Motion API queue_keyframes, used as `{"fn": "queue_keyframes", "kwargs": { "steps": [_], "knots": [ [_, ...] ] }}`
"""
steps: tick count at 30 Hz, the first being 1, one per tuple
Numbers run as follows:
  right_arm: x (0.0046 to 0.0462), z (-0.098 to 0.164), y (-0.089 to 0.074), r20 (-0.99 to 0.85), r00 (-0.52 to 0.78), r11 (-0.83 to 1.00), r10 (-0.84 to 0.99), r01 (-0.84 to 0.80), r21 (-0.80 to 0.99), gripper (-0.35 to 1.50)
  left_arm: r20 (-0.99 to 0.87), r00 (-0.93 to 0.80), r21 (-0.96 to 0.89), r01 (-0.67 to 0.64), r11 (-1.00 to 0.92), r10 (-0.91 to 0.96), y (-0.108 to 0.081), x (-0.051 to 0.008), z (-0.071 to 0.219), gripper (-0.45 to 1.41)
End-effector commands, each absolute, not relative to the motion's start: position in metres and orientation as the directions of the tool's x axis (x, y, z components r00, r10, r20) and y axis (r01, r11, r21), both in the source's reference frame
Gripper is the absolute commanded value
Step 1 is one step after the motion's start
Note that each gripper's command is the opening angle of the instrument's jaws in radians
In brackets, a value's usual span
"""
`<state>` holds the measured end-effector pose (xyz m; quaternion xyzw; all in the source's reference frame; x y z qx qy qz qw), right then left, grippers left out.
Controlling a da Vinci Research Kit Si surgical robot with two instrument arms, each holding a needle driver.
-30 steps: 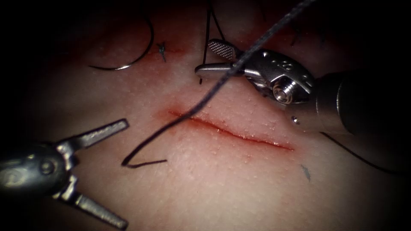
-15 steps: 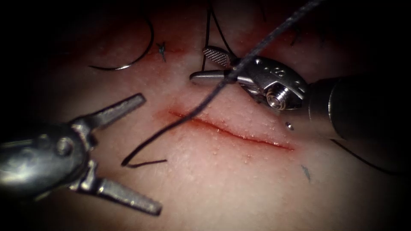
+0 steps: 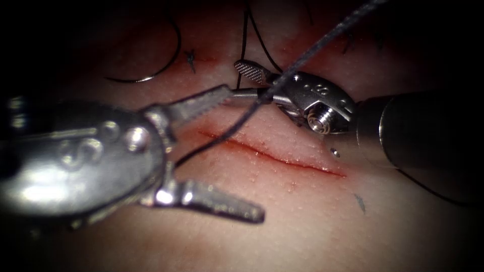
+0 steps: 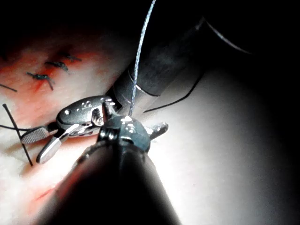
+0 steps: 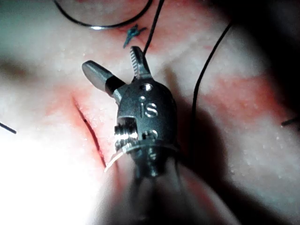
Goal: Wound Closure
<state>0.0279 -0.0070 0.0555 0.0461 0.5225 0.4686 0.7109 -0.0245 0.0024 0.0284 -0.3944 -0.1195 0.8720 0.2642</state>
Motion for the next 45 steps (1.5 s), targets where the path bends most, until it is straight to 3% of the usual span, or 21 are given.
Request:
{"fn": "queue_keyframes", "kwargs": {
  "steps": [1,6,8,9,10,19,23,30,36,38,45],
  "knots": [
    [0.0288,0.056,-0.007,-0.699,0.017,0.558,0.715,-0.617,0.555,1.11,-0.625,-0.551,-0.416,-0.363,-0.834,0.552,0.003,-0.0251,0.028,0.83],
    [0.0291,0.056,-0.008,-0.698,0.025,0.559,0.716,-0.619,0.552,1.11,-0.623,-0.553,-0.420,-0.360,-0.833,0.553,0.003,-0.0248,0.027,0.73],
    [0.0291,0.056,-0.008,-0.698,0.025,0.560,0.716,-0.619,0.551,1.11,-0.635,-0.547,-0.410,-0.360,-0.838,0.546,0.003,-0.0246,0.027,0.34],
    [0.0292,0.056,-0.008,-0.697,0.028,0.560,0.716,-0.619,0.550,1.11,-0.664,-0.537,-0.381,-0.355,-0.854,0.520,0.003,-0.0244,0.026,-0.27],
    [0.0292,0.056,-0.008,-0.697,0.028,0.560,0.716,-0.619,0.550,1.11,-0.682,-0.527,-0.373,-0.345,-0.861,0.506,0.003,-0.0243,0.026,-0.45],
    [0.0292,0.056,-0.008,-0.695,0.033,0.561,0.718,-0.618,0.550,1.08,-0.763,-0.480,-0.336,-0.278,-0.900,0.434,0.004,-0.0229,0.029,-0.45],
    [0.0289,0.056,-0.009,-0.693,0.041,0.571,0.720,-0.603,0.557,1.20,-0.800,-0.426,-0.326,-0.284,-0.902,0.424,0.005,-0.0196,0.030,-0.45],
    [0.0289,0.052,-0.013,-0.684,0.103,0.672,0.722,-0.337,0.659,1.20,-0.849,-0.217,-0.411,-0.303,-0.860,0.482,0.006,-0.0125,0.034,-0.45],
    [0.0336,0.049,-0.017,-0.691,0.143,0.705,0.708,-0.178,0.686,1.25,-0.853,-0.174,-0.425,-0.313,-0.849,0.491,0.007,-0.0118,0.037,-0.45],
    [0.0363,0.048,-0.018,-0.698,0.146,0.713,0.701,-0.122,0.691,1.10,-0.857,-0.164,-0.424,-0.317,-0.848,0.489,0.006,-0.0123,0.036,-0.45],
    [0.0412,0.047,-0.018,-0.707,0.141,0.721,0.693,-0.138,0.679,1.16,-0.859,-0.142,-0.431,-0.321,-0.844,0.492,0.006,-0.0127,0.034,-0.45]
  ]
}}
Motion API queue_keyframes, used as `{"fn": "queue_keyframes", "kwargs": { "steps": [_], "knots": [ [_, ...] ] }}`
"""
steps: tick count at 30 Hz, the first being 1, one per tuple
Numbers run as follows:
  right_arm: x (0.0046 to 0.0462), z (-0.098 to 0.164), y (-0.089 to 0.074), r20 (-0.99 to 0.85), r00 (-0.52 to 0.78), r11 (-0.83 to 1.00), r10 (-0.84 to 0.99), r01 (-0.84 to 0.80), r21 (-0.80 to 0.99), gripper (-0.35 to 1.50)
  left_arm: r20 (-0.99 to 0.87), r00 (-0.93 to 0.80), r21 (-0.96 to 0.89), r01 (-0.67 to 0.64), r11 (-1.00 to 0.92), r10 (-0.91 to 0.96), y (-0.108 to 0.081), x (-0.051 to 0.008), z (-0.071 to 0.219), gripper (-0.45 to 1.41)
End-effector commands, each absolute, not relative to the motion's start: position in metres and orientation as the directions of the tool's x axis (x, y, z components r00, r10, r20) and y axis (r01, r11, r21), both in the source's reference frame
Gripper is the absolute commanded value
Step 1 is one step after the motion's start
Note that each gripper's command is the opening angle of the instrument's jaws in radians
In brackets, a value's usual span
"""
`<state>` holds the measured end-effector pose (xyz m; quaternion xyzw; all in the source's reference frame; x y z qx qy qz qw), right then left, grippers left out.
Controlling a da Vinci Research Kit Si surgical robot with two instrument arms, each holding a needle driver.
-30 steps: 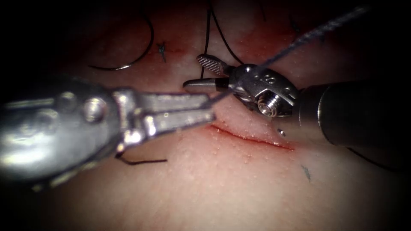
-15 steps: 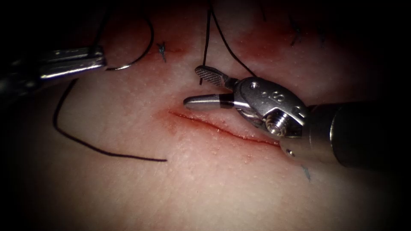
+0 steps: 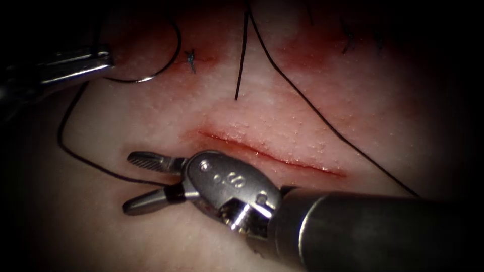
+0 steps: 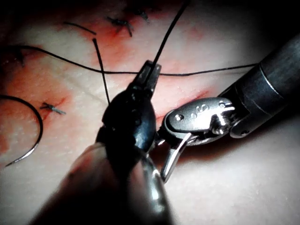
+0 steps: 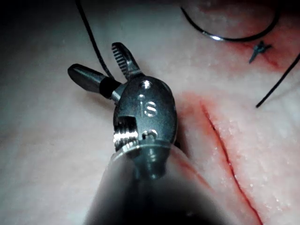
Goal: Wound Closure
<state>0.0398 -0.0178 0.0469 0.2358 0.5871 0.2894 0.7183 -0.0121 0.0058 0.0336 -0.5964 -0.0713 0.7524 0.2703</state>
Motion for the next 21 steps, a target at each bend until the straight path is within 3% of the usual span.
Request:
{"fn": "queue_keyframes", "kwargs": {
  "steps": [1,6,7,8,10,13,21],
  "knots": [
    [0.0416,0.047,-0.018,-0.707,0.140,0.721,0.693,-0.140,0.679,1.16,-0.859,-0.139,-0.431,-0.322,-0.843,0.492,0.006,-0.0127,0.034,-0.45],
    [0.0448,0.047,-0.018,-0.721,0.139,0.734,0.679,-0.152,0.662,1.13,-0.862,-0.127,-0.431,-0.329,-0.840,0.491,0.006,-0.0127,0.034,-0.45],
    [0.0452,0.047,-0.018,-0.726,0.139,0.738,0.674,-0.153,0.657,1.05,-0.862,-0.124,-0.431,-0.330,-0.840,0.491,0.006,-0.0127,0.034,-0.45],
    [0.0455,0.047,-0.018,-0.725,0.138,0.738,0.674,-0.165,0.655,0.71,-0.862,-0.124,-0.431,-0.329,-0.840,0.491,0.006,-0.0126,0.034,-0.45],
    [0.0451,0.047,-0.018,-0.726,0.142,0.738,0.673,-0.209,0.642,-0.30,-0.864,-0.120,-0.432,-0.324,-0.842,0.490,0.006,-0.0122,0.034,-0.45],
    [0.0437,0.047,-0.018,-0.728,0.155,0.737,0.668,-0.275,0.618,-0.35,-0.862,-0.126,-0.427,-0.341,-0.838,0.490,0.006,-0.0111,0.034,-0.45],
    [0.0318,0.045,-0.015,-0.733,0.131,0.724,0.667,-0.345,0.597,-0.35,-0.878,-0.140,-0.364,-0.423,-0.830,0.457,0.004,-0.0034,0.039,-0.45]
  ]
}}
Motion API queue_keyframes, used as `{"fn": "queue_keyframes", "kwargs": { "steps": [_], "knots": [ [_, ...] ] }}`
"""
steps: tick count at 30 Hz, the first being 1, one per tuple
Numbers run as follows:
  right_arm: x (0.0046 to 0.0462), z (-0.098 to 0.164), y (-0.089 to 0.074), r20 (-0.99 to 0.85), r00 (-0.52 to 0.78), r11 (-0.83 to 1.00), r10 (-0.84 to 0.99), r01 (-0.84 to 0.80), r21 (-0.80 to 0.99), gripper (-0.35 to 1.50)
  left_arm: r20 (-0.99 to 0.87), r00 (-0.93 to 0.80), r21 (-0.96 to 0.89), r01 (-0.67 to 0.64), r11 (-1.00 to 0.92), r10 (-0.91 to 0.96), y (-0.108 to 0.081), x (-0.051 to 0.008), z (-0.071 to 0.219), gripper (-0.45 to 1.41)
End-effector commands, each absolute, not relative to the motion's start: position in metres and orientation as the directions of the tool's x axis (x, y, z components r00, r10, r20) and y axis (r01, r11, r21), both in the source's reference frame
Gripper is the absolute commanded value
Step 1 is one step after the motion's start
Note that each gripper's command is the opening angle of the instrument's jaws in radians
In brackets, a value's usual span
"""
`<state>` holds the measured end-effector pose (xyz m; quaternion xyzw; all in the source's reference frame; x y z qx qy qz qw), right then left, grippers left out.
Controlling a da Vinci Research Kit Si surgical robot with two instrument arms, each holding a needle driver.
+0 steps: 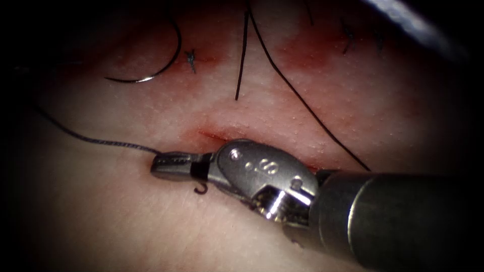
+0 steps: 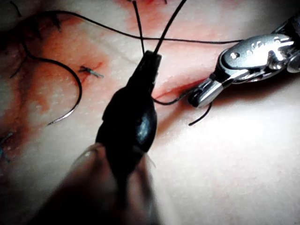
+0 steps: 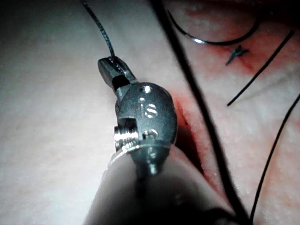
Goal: Wound Closure
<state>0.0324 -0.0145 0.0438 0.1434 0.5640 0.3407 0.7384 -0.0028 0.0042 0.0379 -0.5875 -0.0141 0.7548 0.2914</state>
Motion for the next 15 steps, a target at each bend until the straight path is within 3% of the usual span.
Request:
{"fn": "queue_keyframes", "kwargs": {
  "steps": [1,12,13,14,15],
  "knots": [
    [0.0302,0.045,-0.015,-0.732,0.132,0.721,0.669,-0.354,0.595,-0.35,-0.875,-0.141,-0.365,-0.434,-0.823,0.462,0.003,-0.0030,0.040,-0.45],
    [0.0258,0.045,-0.016,-0.735,0.145,0.730,0.662,-0.346,0.590,-0.35,-0.890,-0.116,-0.341,-0.473,-0.812,0.441,0.000,-0.0057,0.050,-0.45],
    [0.0258,0.045,-0.016,-0.736,0.144,0.732,0.661,-0.337,0.592,-0.13,-0.891,-0.106,-0.347,-0.469,-0.812,0.442,-0.001,-0.0061,0.051,-0.45],
    [0.0259,0.045,-0.016,-0.737,0.141,0.732,0.661,-0.337,0.592,0.66,-0.891,-0.098,-0.351,-0.470,-0.810,0.443,-0.001,-0.0066,0.052,-0.45],
    [0.0261,0.045,-0.016,-0.738,0.135,0.731,0.661,-0.339,0.593,0.93,-0.891,-0.095,-0.352,-0.470,-0.809,0.444,-0.001,-0.0069,0.053,-0.45]
  ]
}}
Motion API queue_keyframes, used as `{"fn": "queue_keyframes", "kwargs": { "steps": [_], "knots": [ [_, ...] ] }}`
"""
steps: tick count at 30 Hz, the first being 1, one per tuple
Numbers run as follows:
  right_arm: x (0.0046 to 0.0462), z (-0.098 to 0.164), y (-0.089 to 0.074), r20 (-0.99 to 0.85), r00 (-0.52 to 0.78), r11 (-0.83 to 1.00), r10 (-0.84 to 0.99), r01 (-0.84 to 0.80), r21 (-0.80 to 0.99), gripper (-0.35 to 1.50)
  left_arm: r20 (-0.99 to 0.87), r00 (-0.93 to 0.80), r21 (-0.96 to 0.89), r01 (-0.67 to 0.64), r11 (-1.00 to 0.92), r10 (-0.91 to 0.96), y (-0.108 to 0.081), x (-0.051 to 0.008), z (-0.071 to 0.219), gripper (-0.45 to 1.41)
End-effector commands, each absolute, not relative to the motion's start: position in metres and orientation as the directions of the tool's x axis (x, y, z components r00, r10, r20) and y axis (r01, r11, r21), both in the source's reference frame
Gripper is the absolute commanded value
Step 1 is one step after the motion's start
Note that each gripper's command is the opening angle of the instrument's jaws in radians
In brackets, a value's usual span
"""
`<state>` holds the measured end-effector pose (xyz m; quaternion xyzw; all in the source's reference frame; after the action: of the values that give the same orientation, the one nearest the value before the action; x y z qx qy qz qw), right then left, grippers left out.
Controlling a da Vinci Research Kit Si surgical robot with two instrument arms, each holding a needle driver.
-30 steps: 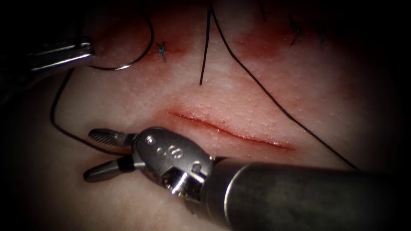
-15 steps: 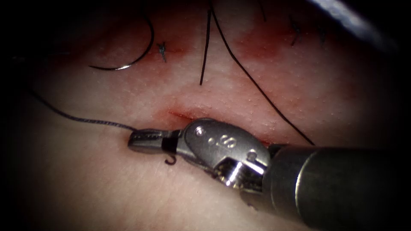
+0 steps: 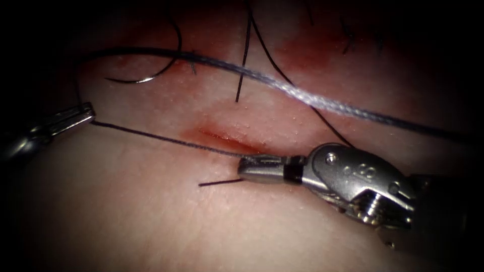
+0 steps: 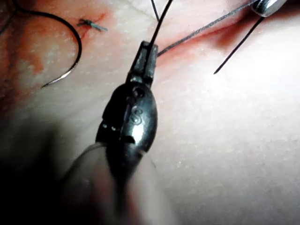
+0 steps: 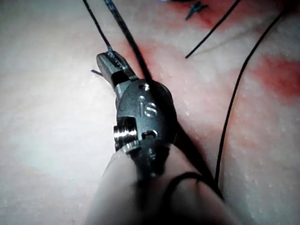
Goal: Wound Closure
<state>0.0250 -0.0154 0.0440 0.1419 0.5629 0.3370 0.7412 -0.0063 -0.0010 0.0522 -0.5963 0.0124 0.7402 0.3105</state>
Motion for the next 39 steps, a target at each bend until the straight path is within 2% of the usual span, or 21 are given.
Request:
{"fn": "queue_keyframes", "kwargs": {
  "steps": [1,2,3,5,9,11,14,18,25,35,36,37,39],
  "knots": [
    [0.0263,0.045,-0.016,-0.738,0.134,0.730,0.662,-0.341,0.592,1.15,-0.889,-0.089,-0.361,-0.469,-0.806,0.449,-0.001,-0.0072,0.053,-0.45],
    [0.0266,0.045,-0.016,-0.739,0.128,0.728,0.662,-0.345,0.593,1.33,-0.886,-0.073,-0.374,-0.468,-0.801,0.457,-0.002,-0.0076,0.054,-0.45],
    [0.0269,0.045,-0.016,-0.739,0.124,0.727,0.662,-0.348,0.593,1.41,-0.888,-0.061,-0.379,-0.466,-0.799,0.457,-0.002,-0.0079,0.054,-0.45],
    [0.0274,0.045,-0.015,-0.741,0.112,0.724,0.662,-0.353,0.593,1.46,-0.884,-0.019,-0.409,-0.455,-0.791,0.467,-0.002,-0.0087,0.054,-0.45],
    [0.0279,0.044,-0.015,-0.745,0.116,0.728,0.656,-0.355,0.586,1.46,-0.879,0.033,-0.442,-0.433,-0.786,0.476,-0.002,-0.0101,0.053,-0.45],
    [0.0282,0.044,-0.015,-0.731,0.183,0.737,0.658,-0.356,0.574,1.46,-0.870,0.070,-0.471,-0.414,-0.779,0.489,-0.003,-0.0109,0.052,-0.45],
    [0.0289,0.043,-0.015,-0.702,0.282,0.750,0.654,-0.368,0.550,1.36,-0.867,0.091,-0.481,-0.410,-0.775,0.490,-0.003,-0.0115,0.051,-0.45],
    [0.0311,0.042,-0.016,-0.694,0.406,0.799,0.595,-0.389,0.458,1.36,-0.862,0.126,-0.496,-0.407,-0.767,0.491,-0.003,-0.0120,0.048,-0.45],
    [0.0337,0.041,-0.015,-0.712,0.430,0.825,0.556,-0.389,0.409,1.40,-0.858,0.143,-0.508,-0.384,-0.771,0.494,-0.003,-0.0135,0.047,-0.45],
    [0.0368,0.042,-0.016,-0.720,0.466,0.853,0.514,-0.365,0.373,1.25,-0.854,0.152,-0.516,-0.365,-0.775,0.497,-0.003,-0.0143,0.046,-0.45],
    [0.0369,0.042,-0.016,-0.721,0.467,0.854,0.512,-0.366,0.370,0.83,-0.854,0.155,-0.517,-0.365,-0.774,0.497,-0.003,-0.0143,0.046,-0.45],
    [0.0368,0.042,-0.016,-0.719,0.469,0.854,0.513,-0.365,0.371,-0.28,-0.854,0.156,-0.517,-0.364,-0.775,0.497,-0.003,-0.0143,0.046,-0.45],
    [0.0369,0.042,-0.016,-0.712,0.476,0.852,0.516,-0.375,0.366,-0.35,-0.853,0.156,-0.518,-0.363,-0.775,0.497,-0.003,-0.0143,0.046,-0.45]
  ]
}}
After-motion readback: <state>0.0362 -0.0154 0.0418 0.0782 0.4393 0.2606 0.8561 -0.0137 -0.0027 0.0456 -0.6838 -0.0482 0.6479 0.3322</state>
